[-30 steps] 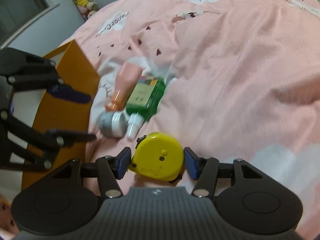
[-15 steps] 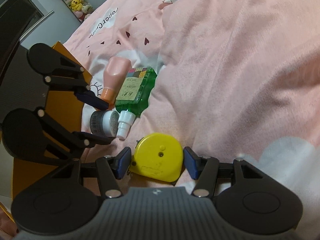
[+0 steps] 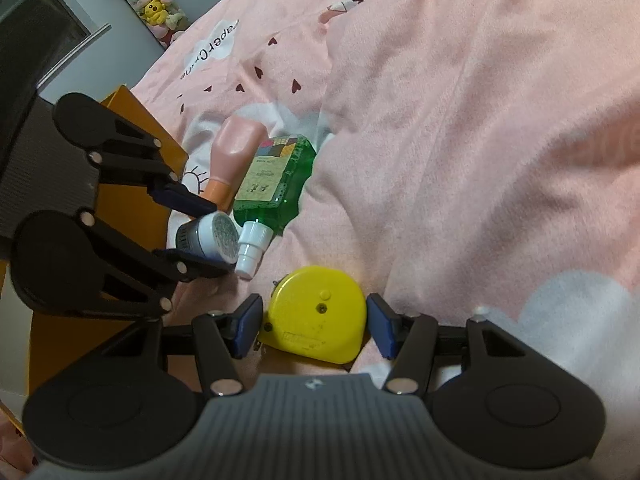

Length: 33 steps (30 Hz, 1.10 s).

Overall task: Organize rigid objects
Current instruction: 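Grasp the white jar with left tool while right tool holds tape measure, then carry jar and tape measure into the box and open both tools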

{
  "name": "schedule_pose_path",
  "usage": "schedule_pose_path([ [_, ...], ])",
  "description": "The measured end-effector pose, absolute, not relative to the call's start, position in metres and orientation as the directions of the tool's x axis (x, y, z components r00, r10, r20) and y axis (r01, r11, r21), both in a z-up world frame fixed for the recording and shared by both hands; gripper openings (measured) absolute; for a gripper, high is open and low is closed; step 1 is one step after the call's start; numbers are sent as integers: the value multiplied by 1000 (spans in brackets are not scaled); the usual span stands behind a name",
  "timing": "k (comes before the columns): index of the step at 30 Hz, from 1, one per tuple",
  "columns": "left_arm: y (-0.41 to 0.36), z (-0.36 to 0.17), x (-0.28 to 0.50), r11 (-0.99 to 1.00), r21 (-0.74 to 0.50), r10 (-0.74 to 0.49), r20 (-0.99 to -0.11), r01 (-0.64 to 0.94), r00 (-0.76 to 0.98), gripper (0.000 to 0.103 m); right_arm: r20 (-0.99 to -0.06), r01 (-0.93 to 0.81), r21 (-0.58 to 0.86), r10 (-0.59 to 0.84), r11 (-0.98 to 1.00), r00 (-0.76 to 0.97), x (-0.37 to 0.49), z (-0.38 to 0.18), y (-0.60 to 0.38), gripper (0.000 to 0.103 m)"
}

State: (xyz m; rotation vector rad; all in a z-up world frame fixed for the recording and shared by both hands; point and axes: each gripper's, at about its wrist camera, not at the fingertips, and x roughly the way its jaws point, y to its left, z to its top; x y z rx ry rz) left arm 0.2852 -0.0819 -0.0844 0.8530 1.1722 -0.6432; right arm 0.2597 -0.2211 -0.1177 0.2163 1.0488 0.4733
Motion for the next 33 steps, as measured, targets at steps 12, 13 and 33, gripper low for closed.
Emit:
schedule_pose_path([
  [12,-45,12,247,729,116,-242,-878,675,412,46,-722,-327,383,501,864,478,238,-73,-221,56],
  [13,-38,19,244,742,109,-249,-871,661,424,46,-712,-348,374,506,860,487,235,-65,-218,56],
  [33,101,13,222,846,179,-79,-890,503,449,46,-688,-794,71,606,604,399,227,34,-55,56],
])
